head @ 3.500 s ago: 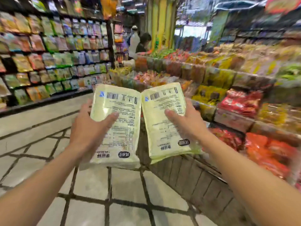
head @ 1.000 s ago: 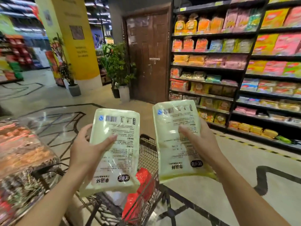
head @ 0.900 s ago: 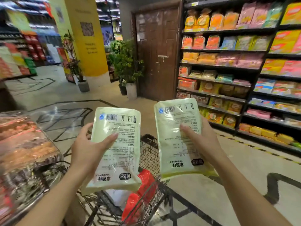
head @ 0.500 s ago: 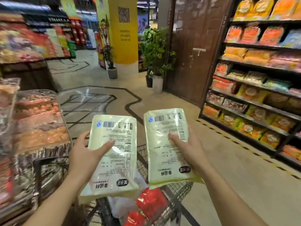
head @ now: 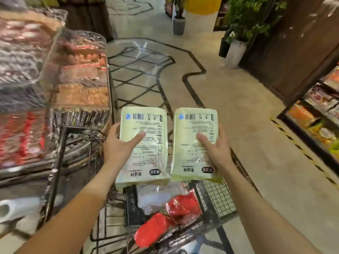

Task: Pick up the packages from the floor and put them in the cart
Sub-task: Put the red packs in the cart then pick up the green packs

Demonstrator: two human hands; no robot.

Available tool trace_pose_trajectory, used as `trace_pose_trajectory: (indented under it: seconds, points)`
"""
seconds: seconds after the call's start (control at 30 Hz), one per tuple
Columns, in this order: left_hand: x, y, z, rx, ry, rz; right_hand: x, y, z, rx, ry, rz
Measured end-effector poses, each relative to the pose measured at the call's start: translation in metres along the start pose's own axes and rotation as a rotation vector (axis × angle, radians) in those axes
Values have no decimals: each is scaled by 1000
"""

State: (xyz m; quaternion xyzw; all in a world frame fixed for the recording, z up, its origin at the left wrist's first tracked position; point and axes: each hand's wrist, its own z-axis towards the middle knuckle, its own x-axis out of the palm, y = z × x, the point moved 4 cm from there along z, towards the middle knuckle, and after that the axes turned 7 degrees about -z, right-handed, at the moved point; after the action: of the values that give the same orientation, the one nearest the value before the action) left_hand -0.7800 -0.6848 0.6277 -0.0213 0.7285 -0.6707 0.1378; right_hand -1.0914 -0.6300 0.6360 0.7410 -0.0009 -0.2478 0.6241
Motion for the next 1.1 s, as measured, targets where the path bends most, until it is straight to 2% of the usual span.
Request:
trace_pose_trajectory:
  seconds: [0.27, 0.47, 0.63, 0.83, 0.97, 1.1]
  points:
    - [29, 126, -6, -292, -103, 163, 57, -113, 33, 222, 286, -106]
    - [50, 198, -21, -455, -88, 310, 91, -183, 42, 324, 535, -246]
    - [59, 230, -30, -543, -107, 353, 112, -217, 52, 362, 576, -269]
    - [55, 233, -29, -649, -51, 478, 123, -231, 63, 417, 761, -287]
    - [56, 214, -26, -565, 3, 733, 123, -226, 77, 378, 779, -371]
    - [65, 180, -30, -396, 134, 1083, 116, -205, 92, 129, 707, -740]
